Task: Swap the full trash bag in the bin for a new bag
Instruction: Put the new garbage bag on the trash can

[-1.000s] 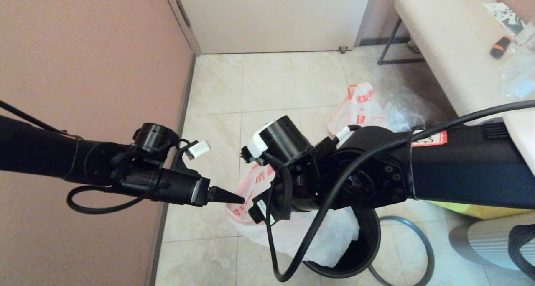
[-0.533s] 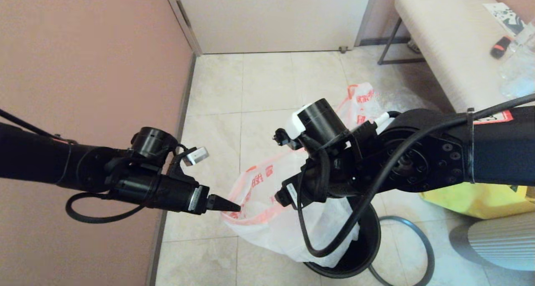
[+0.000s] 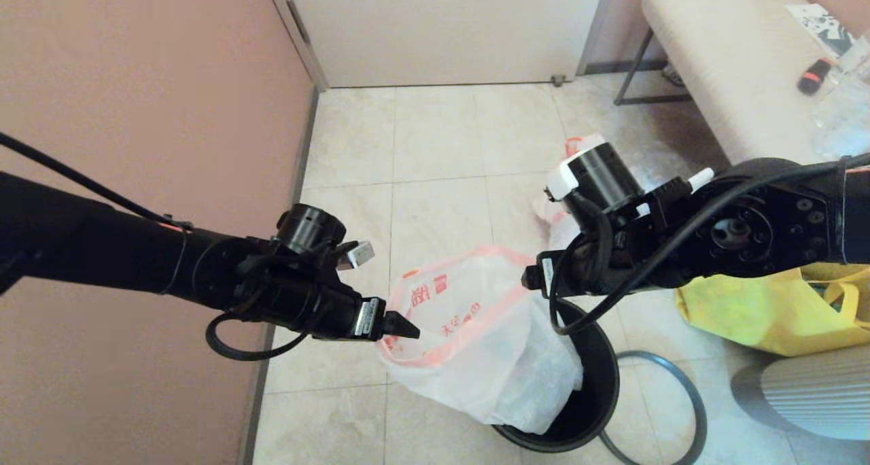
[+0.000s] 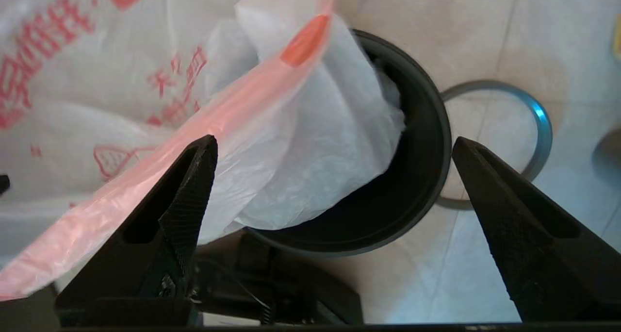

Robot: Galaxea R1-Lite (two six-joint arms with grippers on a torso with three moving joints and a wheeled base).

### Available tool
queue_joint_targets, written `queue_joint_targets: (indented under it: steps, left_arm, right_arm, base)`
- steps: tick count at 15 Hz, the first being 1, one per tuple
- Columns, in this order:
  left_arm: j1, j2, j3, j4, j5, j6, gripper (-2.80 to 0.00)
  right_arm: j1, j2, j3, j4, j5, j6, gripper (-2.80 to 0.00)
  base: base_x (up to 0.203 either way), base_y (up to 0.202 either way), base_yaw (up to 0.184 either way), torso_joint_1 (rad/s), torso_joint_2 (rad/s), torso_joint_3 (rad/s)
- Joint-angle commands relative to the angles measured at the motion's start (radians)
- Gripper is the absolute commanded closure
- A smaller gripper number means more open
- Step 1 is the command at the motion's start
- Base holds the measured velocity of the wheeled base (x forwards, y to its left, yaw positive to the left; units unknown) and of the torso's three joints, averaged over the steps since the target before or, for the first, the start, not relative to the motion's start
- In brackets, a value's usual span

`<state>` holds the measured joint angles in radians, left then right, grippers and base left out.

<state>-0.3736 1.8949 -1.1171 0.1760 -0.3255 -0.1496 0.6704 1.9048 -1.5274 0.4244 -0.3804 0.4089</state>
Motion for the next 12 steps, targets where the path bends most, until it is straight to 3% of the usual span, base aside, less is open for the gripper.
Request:
queue_joint_targets:
  steps: [1, 2, 6, 9, 12]
  left_arm:
    - [-0.002, 0.005, -0.005, 0.001, 0.002, -0.006, -2.80]
    - [-0.003, -0.012, -0.003, 0.003, 0.001, -0.018, 0.00]
    - [-0.021, -0.024, -0.001, 0.008, 0.000, -0.066, 0.00]
    - [-0.030, -0.017, 0.013, 0.010, 0.000, -0.085, 0.00]
    - [-0.065, -0.008, 0.052, 0.001, -0.001, -0.097, 0.00]
  right_arm:
    - [-0.008, -0.009, 0.001, 0.021, 0.000, 0.020, -2.80]
    - [-0.003, 0.003, 0.001, 0.030, 0.000, 0.037, -2.80]
    - [-0.002, 0.066, -0.001, 0.052, -0.001, 0.099, -2.80]
    - [-0.004, 0.124, -0.043, 0.078, 0.005, 0.193, -2.80]
    - [-0.005, 0.145, -0.152, 0.082, 0.084, 0.282, -2.80]
  base:
    - [0.000, 0.000, 0.000, 0.000, 0.00, 0.000]
    - [0.000, 0.000, 0.000, 0.000, 0.00, 0.000]
    - [0.000, 0.000, 0.000, 0.000, 0.00, 0.000]
    - [0.000, 0.000, 0.000, 0.000, 0.00, 0.000]
    - [0.000, 0.000, 0.000, 0.000, 0.00, 0.000]
